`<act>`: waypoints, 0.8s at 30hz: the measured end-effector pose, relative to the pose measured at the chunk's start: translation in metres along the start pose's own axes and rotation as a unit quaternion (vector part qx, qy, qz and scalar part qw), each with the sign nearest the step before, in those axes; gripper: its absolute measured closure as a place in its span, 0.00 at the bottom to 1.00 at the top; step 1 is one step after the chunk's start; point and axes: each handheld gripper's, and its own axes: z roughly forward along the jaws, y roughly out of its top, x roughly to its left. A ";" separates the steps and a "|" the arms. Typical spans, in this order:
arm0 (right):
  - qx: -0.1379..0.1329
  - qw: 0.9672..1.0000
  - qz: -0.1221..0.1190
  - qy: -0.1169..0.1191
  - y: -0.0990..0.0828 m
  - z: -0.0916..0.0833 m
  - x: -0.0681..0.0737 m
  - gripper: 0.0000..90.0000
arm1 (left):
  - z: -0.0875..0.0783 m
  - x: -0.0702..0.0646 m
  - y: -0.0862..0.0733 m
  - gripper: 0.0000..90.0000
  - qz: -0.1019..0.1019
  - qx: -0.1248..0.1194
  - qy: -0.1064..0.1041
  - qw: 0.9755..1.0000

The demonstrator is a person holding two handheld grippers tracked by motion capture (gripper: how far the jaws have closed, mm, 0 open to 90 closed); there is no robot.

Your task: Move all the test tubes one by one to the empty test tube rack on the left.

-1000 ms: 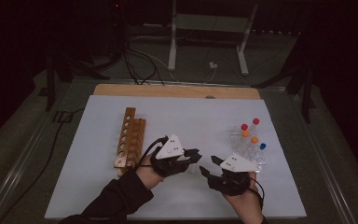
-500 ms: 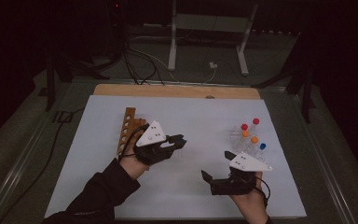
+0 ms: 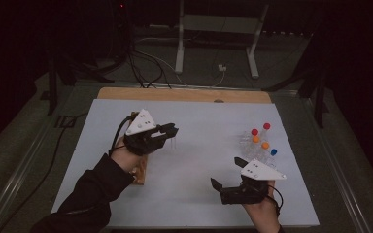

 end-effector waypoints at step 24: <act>-0.018 1.000 0.002 0.003 0.001 -0.005 0.000 0.00 | -0.026 0.077 0.000 0.87 -0.029 0.001 0.115 0.993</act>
